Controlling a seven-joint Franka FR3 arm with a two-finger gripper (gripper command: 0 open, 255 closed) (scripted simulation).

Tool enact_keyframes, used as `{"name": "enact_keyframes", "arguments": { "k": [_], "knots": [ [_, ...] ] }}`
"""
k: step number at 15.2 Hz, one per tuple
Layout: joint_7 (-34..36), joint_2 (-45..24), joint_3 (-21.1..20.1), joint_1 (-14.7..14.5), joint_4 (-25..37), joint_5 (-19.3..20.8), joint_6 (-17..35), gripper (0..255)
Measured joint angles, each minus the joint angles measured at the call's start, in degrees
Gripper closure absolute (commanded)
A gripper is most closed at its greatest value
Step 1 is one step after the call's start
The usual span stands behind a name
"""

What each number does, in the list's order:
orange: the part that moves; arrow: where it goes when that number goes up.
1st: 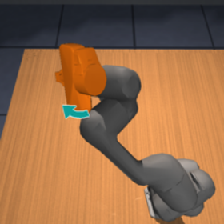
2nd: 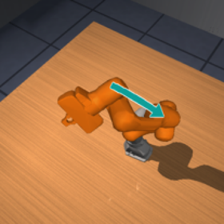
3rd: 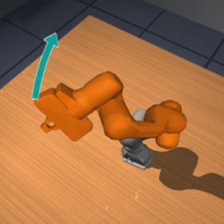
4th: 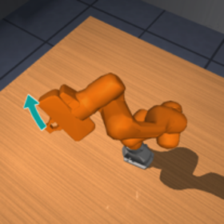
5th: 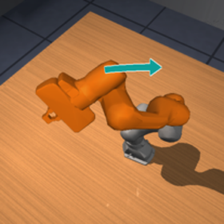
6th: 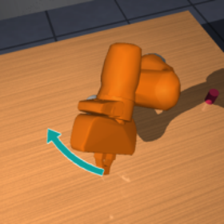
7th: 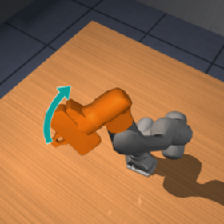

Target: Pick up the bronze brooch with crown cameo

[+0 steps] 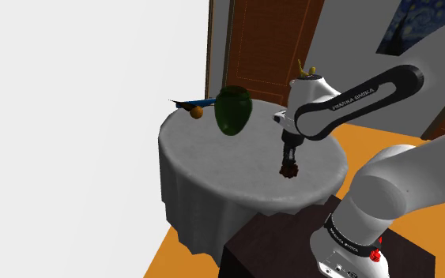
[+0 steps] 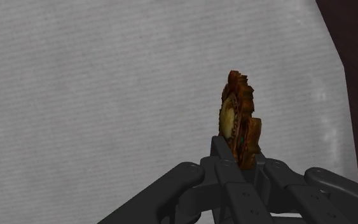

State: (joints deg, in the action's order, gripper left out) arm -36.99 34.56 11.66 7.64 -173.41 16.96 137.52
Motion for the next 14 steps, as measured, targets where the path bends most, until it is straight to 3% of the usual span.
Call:
{"name": "enact_keyframes", "arguments": {
  "k": [14],
  "knots": [
    [-1.69,10.57,-1.30,-1.11,5.58,-2.78,-16.04,255]
  ]
}}
